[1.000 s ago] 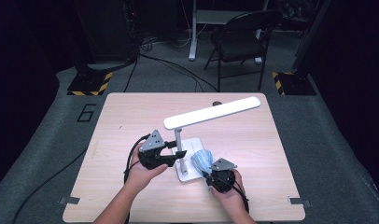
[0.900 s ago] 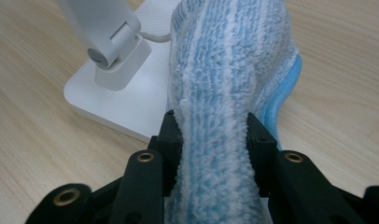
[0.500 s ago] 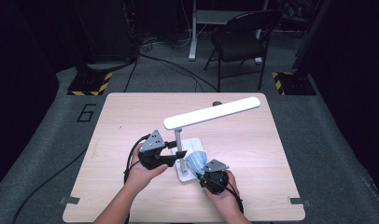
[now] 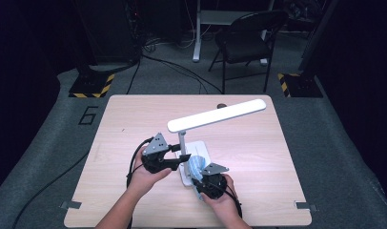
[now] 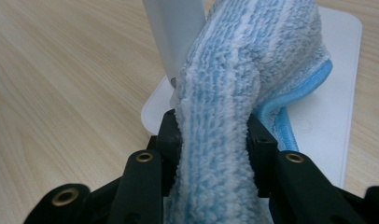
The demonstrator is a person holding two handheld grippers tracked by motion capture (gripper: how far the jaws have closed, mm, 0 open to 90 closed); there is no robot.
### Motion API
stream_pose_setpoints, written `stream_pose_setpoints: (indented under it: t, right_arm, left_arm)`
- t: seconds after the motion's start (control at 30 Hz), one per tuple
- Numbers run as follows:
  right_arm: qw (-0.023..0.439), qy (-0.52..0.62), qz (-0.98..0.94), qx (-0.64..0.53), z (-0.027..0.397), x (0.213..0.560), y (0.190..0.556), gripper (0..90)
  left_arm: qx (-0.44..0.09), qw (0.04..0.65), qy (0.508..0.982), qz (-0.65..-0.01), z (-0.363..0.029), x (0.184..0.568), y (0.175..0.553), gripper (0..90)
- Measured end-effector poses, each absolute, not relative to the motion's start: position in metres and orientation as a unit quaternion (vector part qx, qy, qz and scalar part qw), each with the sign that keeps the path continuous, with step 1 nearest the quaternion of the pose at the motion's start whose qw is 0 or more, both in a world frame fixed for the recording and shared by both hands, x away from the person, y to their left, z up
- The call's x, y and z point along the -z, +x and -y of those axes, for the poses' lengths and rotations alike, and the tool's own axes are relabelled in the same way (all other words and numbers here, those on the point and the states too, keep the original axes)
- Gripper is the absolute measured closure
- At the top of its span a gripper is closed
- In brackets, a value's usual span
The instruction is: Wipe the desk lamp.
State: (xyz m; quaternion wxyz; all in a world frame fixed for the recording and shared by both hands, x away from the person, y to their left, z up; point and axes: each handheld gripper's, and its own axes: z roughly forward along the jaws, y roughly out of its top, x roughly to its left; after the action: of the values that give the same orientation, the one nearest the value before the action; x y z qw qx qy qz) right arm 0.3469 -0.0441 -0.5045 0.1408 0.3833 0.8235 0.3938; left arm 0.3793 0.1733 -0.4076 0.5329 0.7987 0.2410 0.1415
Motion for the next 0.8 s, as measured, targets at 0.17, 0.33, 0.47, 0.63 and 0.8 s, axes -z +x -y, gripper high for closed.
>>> stream_pose_setpoints:
  t: [0.17,0.33,0.47,0.63,0.8]
  right_arm:
    - [0.159,0.381,-0.824,-0.389,0.0397,0.5054,0.3438,64.6]
    - [0.185,0.36,-0.835,-0.372,0.0361,0.5057,0.3414,64.9]
    - [0.185,0.362,-0.833,-0.376,0.0374,0.5067,0.3413,65.5]
    - [0.186,0.356,-0.833,-0.379,0.0406,0.5073,0.3438,66.0]
    - [0.187,0.361,-0.831,-0.379,0.0419,0.5076,0.3439,66.2]
  left_arm:
    - [-0.145,0.531,0.8,-0.239,-0.1739,0.4076,0.3797,52.5]
    - [-0.144,0.532,0.799,-0.24,-0.1744,0.4077,0.3797,52.6]
    - [-0.145,0.532,0.799,-0.24,-0.175,0.408,0.3795,52.5]
    - [-0.141,0.536,0.797,-0.241,-0.1751,0.4086,0.38,52.4]
    - [-0.14,0.538,0.795,-0.243,-0.1747,0.4088,0.3798,52.4]
